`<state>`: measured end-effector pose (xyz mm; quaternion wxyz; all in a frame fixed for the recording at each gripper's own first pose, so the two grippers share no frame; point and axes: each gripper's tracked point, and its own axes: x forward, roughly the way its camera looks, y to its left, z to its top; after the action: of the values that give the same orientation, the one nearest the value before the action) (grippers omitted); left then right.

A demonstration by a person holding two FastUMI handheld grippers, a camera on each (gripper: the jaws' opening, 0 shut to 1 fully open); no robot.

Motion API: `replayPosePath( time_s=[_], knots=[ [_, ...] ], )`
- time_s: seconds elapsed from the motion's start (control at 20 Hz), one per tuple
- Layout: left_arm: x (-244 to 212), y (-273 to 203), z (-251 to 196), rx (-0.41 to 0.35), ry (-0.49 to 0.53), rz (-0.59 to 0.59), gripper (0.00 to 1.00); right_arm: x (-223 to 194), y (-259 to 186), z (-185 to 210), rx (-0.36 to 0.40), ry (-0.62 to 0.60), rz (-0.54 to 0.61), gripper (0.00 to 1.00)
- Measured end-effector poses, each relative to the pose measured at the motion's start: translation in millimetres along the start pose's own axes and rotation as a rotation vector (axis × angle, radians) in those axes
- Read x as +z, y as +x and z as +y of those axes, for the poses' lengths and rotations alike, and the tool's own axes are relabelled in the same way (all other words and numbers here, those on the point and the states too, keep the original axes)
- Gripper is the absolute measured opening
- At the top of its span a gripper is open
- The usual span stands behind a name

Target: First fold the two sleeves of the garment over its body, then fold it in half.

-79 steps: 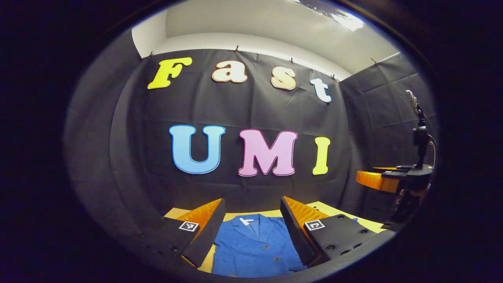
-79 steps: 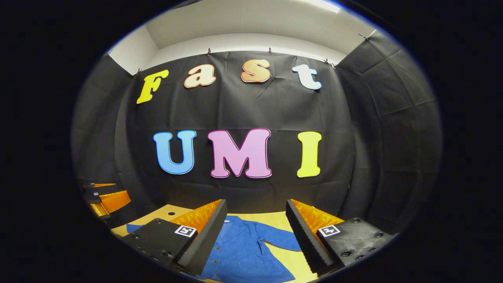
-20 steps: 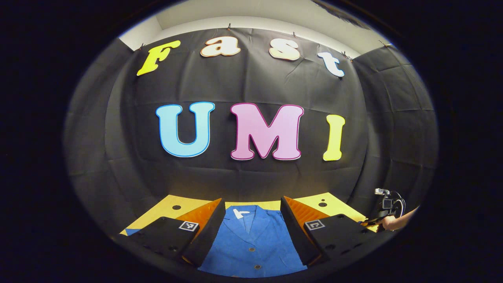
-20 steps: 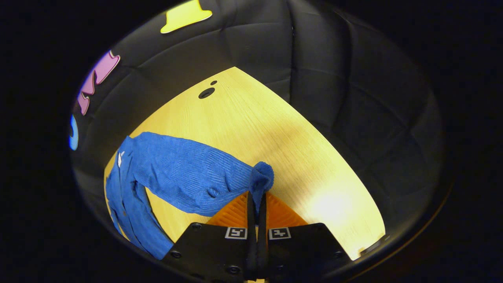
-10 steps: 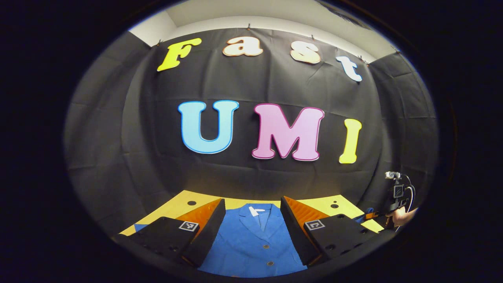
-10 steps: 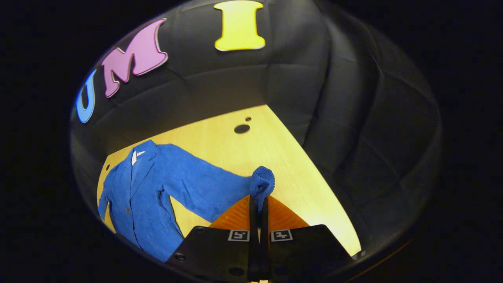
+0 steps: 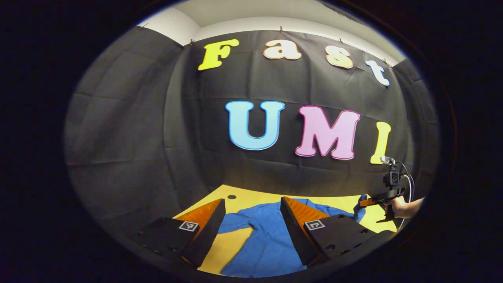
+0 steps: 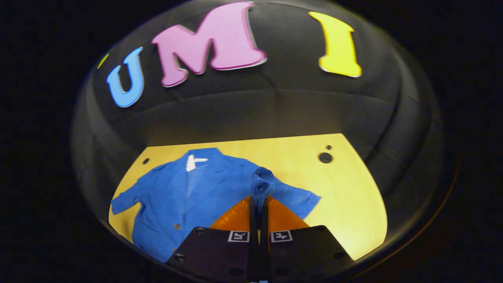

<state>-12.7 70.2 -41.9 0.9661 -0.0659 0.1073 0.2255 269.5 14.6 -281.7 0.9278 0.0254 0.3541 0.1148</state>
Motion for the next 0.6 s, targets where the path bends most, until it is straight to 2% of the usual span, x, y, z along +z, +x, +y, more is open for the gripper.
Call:
replayPosePath(
  time_s=[0.15, 0.35, 0.5, 0.55, 0.6],
  knots=[
    [-5, -8, 34, 0.057, -0.036, 0.011, 0.80, 4, 17, 78, 0.106, -0.019, 0.009, 0.05],
    [-19, -18, 67, 0.106, -0.080, 0.040, 0.80, -20, 49, 162, 0.213, -0.035, 0.057, 0.05],
    [-29, -22, 85, 0.137, -0.095, 0.063, 0.80, -41, 63, 223, 0.315, 0.029, 0.086, 0.04],
    [-31, -23, 89, 0.144, -0.099, 0.067, 0.81, -45, 67, 241, 0.354, 0.062, 0.080, 0.08],
    [-34, -24, 91, 0.147, -0.102, 0.070, 0.81, -49, 75, 249, 0.354, 0.067, 0.067, 0.00]
  ],
)
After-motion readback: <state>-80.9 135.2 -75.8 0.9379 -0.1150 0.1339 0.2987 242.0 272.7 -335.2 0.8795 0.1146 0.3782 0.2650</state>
